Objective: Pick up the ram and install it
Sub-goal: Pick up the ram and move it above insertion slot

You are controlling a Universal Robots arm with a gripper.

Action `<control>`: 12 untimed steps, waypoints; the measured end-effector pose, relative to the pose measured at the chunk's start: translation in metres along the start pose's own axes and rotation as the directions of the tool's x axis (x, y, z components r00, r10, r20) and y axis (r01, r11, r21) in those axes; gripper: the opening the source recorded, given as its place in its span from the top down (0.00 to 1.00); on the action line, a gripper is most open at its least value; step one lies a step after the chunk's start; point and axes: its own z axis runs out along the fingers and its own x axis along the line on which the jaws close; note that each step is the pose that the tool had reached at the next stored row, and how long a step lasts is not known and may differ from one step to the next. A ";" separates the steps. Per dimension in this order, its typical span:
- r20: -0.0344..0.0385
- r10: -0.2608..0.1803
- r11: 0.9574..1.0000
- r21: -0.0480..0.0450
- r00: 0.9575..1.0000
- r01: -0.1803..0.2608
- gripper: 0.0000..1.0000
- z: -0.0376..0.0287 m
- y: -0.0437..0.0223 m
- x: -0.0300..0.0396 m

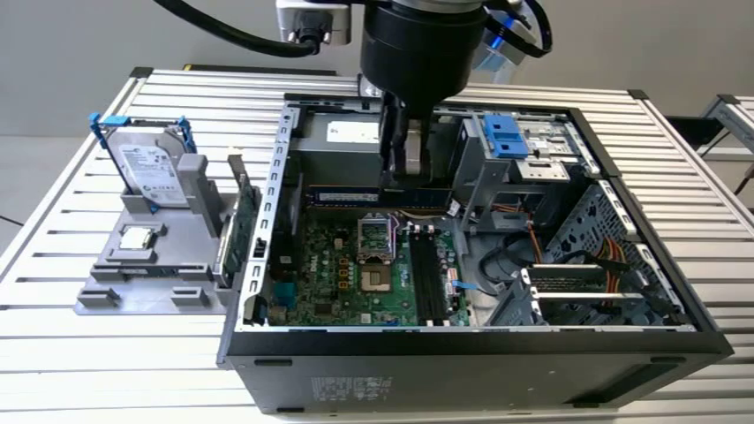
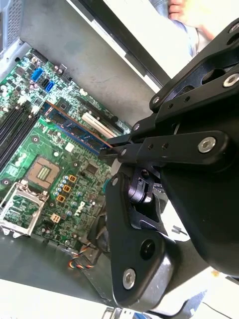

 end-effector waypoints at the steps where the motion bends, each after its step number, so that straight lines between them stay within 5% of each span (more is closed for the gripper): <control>1: 0.000 0.000 1.000 0.000 1.000 0.000 1.00 0.0000 -0.0010 0.0000; 12: 0.000 0.000 1.000 0.000 1.000 0.000 1.00 -0.0004 -0.0109 -0.0001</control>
